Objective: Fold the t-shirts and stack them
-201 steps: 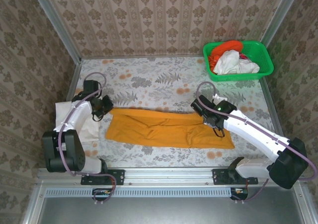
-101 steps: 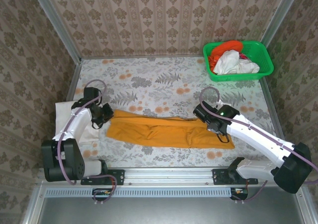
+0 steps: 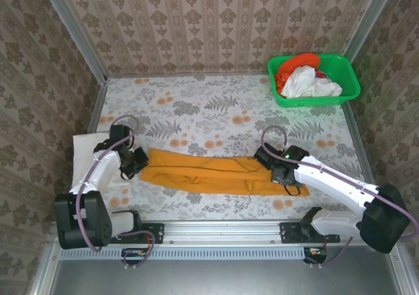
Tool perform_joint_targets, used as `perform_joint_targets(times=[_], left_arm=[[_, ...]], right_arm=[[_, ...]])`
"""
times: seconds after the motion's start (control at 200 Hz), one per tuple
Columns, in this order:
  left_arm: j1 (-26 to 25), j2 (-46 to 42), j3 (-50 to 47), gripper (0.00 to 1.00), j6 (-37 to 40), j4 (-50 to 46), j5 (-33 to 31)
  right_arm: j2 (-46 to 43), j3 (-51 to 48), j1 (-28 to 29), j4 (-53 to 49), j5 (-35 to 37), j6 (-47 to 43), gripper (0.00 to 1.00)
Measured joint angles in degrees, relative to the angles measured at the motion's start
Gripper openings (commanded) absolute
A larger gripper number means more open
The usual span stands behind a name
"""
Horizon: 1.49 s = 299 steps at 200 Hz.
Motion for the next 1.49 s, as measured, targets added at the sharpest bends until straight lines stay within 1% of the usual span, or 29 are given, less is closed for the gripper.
perform_joint_targets(times=[0.2, 0.22, 0.24, 0.275, 0.295, 0.31, 0.34, 0.36, 0.385, 0.435, 0.52, 0.59, 0.65, 0.715, 0.78, 0.845, 0.88, 0.89, 0.945, 1.06, 1.17, 1.325, 1.495], left_arm=[[0.07, 1.42, -2.97, 0.00, -0.50, 2.47, -0.20], [0.07, 1.60, -3.08, 0.00, -0.50, 2.69, -0.20], [0.09, 1.75, -3.15, 0.03, -0.50, 2.84, -0.20], [0.13, 1.84, -3.26, 0.11, -0.50, 3.13, -0.20], [0.15, 1.84, -3.30, 0.17, -0.52, 3.17, -0.20], [0.22, 1.84, -3.32, 0.22, -0.52, 3.17, -0.20], [0.28, 1.81, -3.34, 0.33, -0.85, 3.15, -0.28], [0.33, 1.79, -3.34, 0.39, -0.50, 3.15, -0.50], [0.39, 1.68, -3.34, 0.46, -0.50, 3.08, -0.81], [0.46, 1.09, -3.34, 0.58, -0.92, 2.91, -1.73], [0.44, -1.11, -3.28, 0.76, -0.74, 2.43, -2.99], [0.24, -3.65, -2.86, 0.87, -0.81, 2.14, -4.13], [-0.72, -5.35, -2.03, 0.91, -1.46, 2.27, -5.49], [-3.02, -6.05, -0.87, 0.94, -1.79, 3.17, -6.56], [-7.26, -5.75, 0.52, 0.94, -2.32, 5.38, -7.69], [-11.04, -4.11, 1.66, 0.95, -2.91, 8.31, -7.61], [-12.22, -3.08, 2.16, 0.95, -3.28, 9.79, -7.28], [-13.14, -1.84, 2.58, 0.95, -3.48, 10.64, -7.19], [-14.47, 1.31, 3.50, 0.95, -4.09, 12.85, -6.58], [-15.63, 8.41, 4.11, 0.93, -6.10, 17.18, -4.50], [-15.47, 11.54, 2.21, 0.92, -8.00, 19.85, -2.91], [-14.25, 10.67, -1.95, 0.93, -10.34, 21.75, -2.47], [-13.29, 6.45, -6.23, 0.93, -12.55, 23.96, -2.32]], right_arm=[[1.86, -1.97, 0.00, 2.93, -1.70, -0.02, 0.00], [2.01, -2.05, 0.00, 3.19, -1.81, -0.02, 0.02], [2.10, -2.14, 0.00, 3.39, -1.88, -0.02, 0.06], [2.25, -2.25, 0.00, 3.85, -2.14, -0.07, 0.13], [2.36, -2.32, 0.00, 4.09, -2.38, -0.17, 0.18], [2.43, -2.32, 0.00, 4.20, -2.51, -0.22, 0.27], [2.45, -2.32, 0.00, 4.31, -2.71, -0.61, 0.40], [2.45, -2.32, 0.00, 4.31, -2.82, -0.55, 0.46], [2.34, -2.29, 0.00, 4.28, -2.84, -0.72, 0.51], [1.79, -2.29, 0.04, 4.24, -2.86, -1.46, 0.57], [-1.20, -2.32, 0.04, 4.42, -2.75, -3.41, 0.64], [-4.39, -2.29, -0.02, 4.96, -2.23, -4.96, 0.65], [-6.80, -2.29, -0.52, 6.05, -1.36, -6.43, 0.65], [-7.69, -2.29, -1.53, 7.34, -0.79, -7.61, 0.65], [-7.52, -2.29, -3.65, 9.94, -0.96, -8.87, 0.64], [-6.38, -2.29, -7.17, 13.86, -2.19, -9.44, 0.60], [-5.49, -2.32, -8.68, 15.78, -3.02, -9.51, 0.57], [-5.16, -2.34, -9.05, 16.28, -3.30, -9.57, 0.56], [-2.89, -2.84, -11.63, 20.44, -5.88, -8.98, 0.52], [1.95, -5.66, -15.17, 27.96, -10.75, -7.89, 0.49], [6.49, -8.81, -17.97, 32.68, -13.70, -7.34, 0.48], [11.32, -8.68, -20.74, 35.58, -14.91, -9.14, 0.48], [17.97, -2.97, -23.87, 38.64, -16.65, -12.48, 0.49]])
